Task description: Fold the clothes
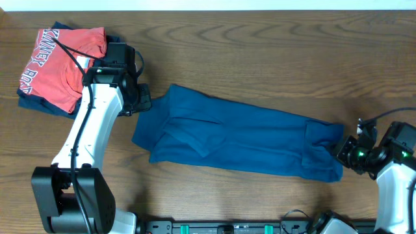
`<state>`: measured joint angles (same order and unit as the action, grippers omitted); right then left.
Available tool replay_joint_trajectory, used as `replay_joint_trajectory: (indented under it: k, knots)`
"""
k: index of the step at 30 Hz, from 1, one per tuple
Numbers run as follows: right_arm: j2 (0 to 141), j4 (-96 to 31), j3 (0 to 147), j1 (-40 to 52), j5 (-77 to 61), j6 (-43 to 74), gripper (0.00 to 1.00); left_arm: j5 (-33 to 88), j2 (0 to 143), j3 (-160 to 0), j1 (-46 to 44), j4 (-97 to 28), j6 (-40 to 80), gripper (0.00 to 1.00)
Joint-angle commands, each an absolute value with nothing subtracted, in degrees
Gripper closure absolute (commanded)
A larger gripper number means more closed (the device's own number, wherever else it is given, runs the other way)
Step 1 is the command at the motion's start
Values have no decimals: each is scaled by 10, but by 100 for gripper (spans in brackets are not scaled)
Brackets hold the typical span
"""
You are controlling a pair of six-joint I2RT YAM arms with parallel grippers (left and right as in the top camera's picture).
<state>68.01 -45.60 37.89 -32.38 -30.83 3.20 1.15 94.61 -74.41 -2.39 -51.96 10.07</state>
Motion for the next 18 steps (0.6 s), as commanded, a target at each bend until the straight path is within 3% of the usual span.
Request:
replay_joint_trajectory:
  k: [1, 18]
  knots:
    - [662, -478, 378, -322, -283, 27, 97, 11, 936, -752, -21, -516, 95, 61]
    - [667, -453, 317, -275, -275, 56, 90, 11, 936, -752, -21, -516, 95, 61]
